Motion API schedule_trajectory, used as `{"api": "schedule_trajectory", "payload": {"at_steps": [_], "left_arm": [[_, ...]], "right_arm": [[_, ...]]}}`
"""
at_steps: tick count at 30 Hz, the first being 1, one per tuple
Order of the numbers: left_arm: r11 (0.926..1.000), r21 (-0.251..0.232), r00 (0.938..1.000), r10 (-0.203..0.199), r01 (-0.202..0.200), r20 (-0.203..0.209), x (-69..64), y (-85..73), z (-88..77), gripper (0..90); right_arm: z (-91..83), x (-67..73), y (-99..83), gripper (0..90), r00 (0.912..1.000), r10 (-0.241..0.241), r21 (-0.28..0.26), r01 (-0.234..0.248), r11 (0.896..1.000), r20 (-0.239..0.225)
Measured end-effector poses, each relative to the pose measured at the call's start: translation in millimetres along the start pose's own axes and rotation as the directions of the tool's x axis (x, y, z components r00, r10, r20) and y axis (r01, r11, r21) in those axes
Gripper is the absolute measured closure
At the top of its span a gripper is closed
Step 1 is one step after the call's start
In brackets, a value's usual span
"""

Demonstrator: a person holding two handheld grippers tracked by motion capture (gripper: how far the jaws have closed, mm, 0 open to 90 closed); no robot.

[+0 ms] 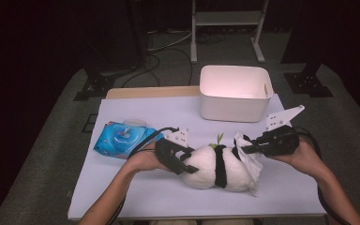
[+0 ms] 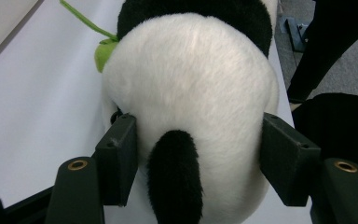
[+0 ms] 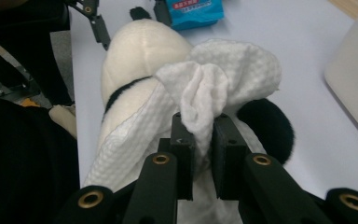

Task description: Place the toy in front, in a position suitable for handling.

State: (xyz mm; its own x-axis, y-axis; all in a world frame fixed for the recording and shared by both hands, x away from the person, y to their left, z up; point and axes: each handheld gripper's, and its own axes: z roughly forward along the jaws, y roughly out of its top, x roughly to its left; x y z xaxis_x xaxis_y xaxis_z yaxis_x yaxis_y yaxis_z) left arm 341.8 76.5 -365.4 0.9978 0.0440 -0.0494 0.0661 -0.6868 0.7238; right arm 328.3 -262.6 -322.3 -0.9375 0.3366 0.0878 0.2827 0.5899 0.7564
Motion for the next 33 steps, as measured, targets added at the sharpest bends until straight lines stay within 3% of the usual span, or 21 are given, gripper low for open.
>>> {"api": "schedule_trajectory", "payload": {"at_steps": [13,20,23,27,33], "left_arm": [[0.9987,0.007,0.9986,0.05,-0.05,-0.012,-6.3,2.1,0.9,36.2],[0.9984,0.013,0.9983,0.056,-0.056,-0.013,-6.7,4.9,2.0,36.1],[0.9987,0.011,0.9987,0.05,-0.05,-0.013,-6.9,5.4,2.3,36.1],[0.9998,0.005,0.9997,0.021,-0.021,-0.011,-5.5,3.1,1.3,36.1],[0.9999,-0.012,1.0,-0.003,0.003,-0.008,-3.1,0.7,1.3,36.0]], "right_arm": [[-4.4,-20.9,3.2,79.7,0.999,0.03,0.011,-0.031,0.999,0.032],[3.6,-20.5,15.0,79.7,0.9996,0.013,0.025,-0.014,1.0,0.026],[11.3,-14.7,22.2,79.6,1.0,-0.008,0.026,0.008,1.0,0.001],[14.9,-9.6,24.3,79.4,0.9992,-0.04,0.048,0.039,0.998,0.002],[0.4,-7.6,13.3,79.4,0.9998,-0.009,0.05,0.008,0.999,0.016]]}}
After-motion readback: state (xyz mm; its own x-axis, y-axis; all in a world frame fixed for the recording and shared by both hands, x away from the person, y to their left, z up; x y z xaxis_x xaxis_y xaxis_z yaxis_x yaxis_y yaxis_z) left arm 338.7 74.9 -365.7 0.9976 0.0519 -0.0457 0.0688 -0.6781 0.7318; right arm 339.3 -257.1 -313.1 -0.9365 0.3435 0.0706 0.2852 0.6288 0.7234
